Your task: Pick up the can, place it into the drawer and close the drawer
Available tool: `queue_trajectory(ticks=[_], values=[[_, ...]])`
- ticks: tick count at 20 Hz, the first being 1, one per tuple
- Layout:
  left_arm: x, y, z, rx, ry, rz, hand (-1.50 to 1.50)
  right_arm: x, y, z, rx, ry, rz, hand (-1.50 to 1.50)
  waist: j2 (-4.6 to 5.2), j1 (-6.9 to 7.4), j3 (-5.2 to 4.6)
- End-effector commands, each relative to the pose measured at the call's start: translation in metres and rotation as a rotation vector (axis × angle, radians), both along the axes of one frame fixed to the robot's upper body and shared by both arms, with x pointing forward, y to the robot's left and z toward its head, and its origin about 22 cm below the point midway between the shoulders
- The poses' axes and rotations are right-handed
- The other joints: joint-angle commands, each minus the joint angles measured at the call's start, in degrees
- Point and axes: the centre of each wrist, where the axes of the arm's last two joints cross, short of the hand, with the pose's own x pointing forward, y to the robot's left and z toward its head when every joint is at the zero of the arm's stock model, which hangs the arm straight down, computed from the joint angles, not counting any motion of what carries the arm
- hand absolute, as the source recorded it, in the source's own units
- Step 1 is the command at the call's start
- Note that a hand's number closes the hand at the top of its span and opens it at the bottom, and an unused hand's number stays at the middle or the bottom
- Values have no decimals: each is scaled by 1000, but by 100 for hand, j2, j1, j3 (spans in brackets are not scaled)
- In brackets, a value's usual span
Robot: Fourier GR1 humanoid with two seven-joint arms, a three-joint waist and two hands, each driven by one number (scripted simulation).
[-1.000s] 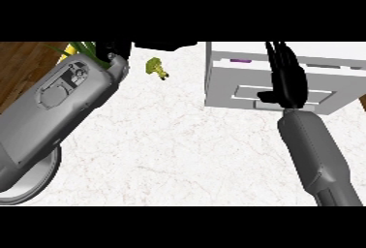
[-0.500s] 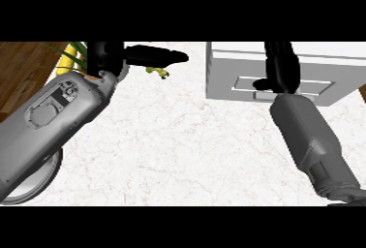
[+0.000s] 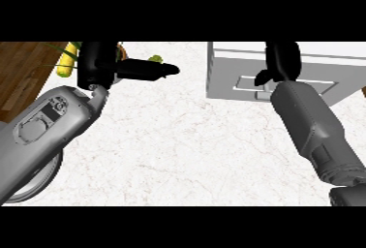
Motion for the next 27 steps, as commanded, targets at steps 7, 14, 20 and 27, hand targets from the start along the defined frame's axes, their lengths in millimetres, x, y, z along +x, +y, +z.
queue_trajectory(ticks=[7,14,20,27], values=[[-14,4,-18,3,-5,-11,-150,15,32,32,170,-45,113,-150,67,130,25],[-21,22,-24,-2,0,-3,-150,13,48,29,446,-80,164,-150,40,162,27],[-19,29,-26,7,17,16,-150,20,49,53,688,-120,265,-150,3,-55,25],[-32,41,-34,-18,-1,32,-150,21,62,52,836,-77,290,-150,-46,-139,6]])
